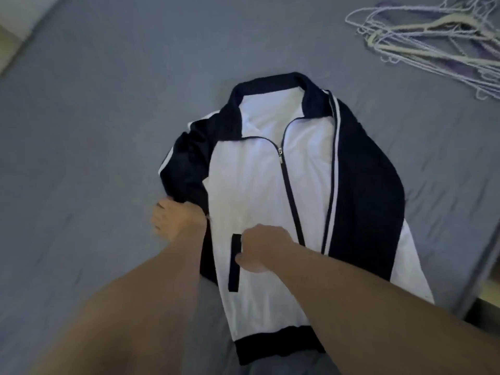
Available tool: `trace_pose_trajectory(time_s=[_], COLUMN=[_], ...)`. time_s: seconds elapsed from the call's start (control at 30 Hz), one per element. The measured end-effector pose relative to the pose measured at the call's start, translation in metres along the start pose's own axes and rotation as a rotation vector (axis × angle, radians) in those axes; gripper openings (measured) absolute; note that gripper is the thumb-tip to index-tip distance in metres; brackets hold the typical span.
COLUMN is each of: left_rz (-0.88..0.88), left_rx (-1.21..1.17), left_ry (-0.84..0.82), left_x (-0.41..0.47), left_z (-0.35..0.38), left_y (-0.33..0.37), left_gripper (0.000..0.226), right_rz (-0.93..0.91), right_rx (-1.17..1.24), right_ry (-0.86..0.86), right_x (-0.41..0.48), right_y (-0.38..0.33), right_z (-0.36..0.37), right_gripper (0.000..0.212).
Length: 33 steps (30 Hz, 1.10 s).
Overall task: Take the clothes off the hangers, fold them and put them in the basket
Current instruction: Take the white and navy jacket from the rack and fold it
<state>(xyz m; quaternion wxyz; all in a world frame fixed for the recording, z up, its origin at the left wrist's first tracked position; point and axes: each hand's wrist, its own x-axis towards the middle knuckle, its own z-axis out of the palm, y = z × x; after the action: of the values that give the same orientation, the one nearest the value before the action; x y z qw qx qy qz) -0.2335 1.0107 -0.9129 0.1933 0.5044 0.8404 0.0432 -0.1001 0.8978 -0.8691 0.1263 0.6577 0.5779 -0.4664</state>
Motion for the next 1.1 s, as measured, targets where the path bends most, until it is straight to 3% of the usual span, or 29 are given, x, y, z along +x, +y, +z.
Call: trace_pose_trajectory(time_s=[0.07, 0.13, 0.27, 0.33, 0.4, 0.5, 0.57, 0.67, 0.77, 0.87, 0.93, 0.97, 1.03, 1.1], left_rz=[-0.128, -0.155, -0.053, -0.051, -0.069, -0.010, 0.000, 0.004, 0.030, 0.056, 0.049, 0.009, -0.147, -0.314], left_rx=[-0.063, -0.233, -0.406, -0.412, -0.400, -0.306, -0.272, -0.215, -0.122, -0.155, -0.188, -0.246, -0.458, -0.656], left_ry=[-0.168, -0.315, -0.545, -0.509, -0.400, -0.211, -0.173, -0.194, -0.236, -0.338, -0.420, -0.445, -0.528, -0.685], left_x=[0.016, 0.025, 0.028, 0.036, 0.048, 0.066, 0.076, 0.088, 0.092, 0.094, 0.096, 0.097, 0.096, 0.098], left_z=[0.000, -0.004, -0.007, -0.013, -0.030, -0.056, -0.072, -0.088, -0.097, -0.099, -0.098, -0.097, -0.102, -0.107], left_y=[-0.038, -0.064, -0.083, -0.086, -0.091, -0.098, -0.105, -0.119, -0.133, -0.141, -0.143, -0.143, -0.139, -0.131], left_gripper=[0.044, 0.049, 0.024, 0.018, 0.026, 0.040, 0.041, 0.049, 0.052, 0.031, 0.016, 0.022, 0.032, 0.018], right_rz=[-0.109, -0.179, -0.105, -0.087, -0.132, -0.244, -0.250, -0.176, -0.045, 0.090, 0.134, 0.138, 0.146, 0.163], right_rx=[0.088, 0.132, -0.059, -0.161, -0.194, -0.099, 0.088, 0.377, 0.392, 0.484, 0.776, 0.917, 1.106, 1.260], right_ry=[0.151, 0.229, 0.217, 0.234, 0.307, 0.411, 0.434, 0.305, 0.327, 0.215, 0.111, 0.078, 0.003, -0.126], right_x=[0.011, 0.024, 0.039, 0.037, 0.034, 0.036, 0.040, 0.049, 0.058, 0.067, 0.072, 0.075, 0.079, 0.083], right_y=[-0.031, -0.061, -0.084, -0.093, -0.111, -0.143, -0.167, -0.189, -0.192, -0.189, -0.193, -0.197, -0.211, -0.225], right_z=[0.014, 0.034, 0.072, 0.085, 0.095, 0.102, 0.102, 0.101, 0.100, 0.101, 0.104, 0.105, 0.107, 0.114], right_gripper=[0.024, 0.038, 0.079, 0.086, 0.086, 0.067, 0.050, 0.044, 0.065, 0.075, 0.068, 0.058, 0.037, 0.031])
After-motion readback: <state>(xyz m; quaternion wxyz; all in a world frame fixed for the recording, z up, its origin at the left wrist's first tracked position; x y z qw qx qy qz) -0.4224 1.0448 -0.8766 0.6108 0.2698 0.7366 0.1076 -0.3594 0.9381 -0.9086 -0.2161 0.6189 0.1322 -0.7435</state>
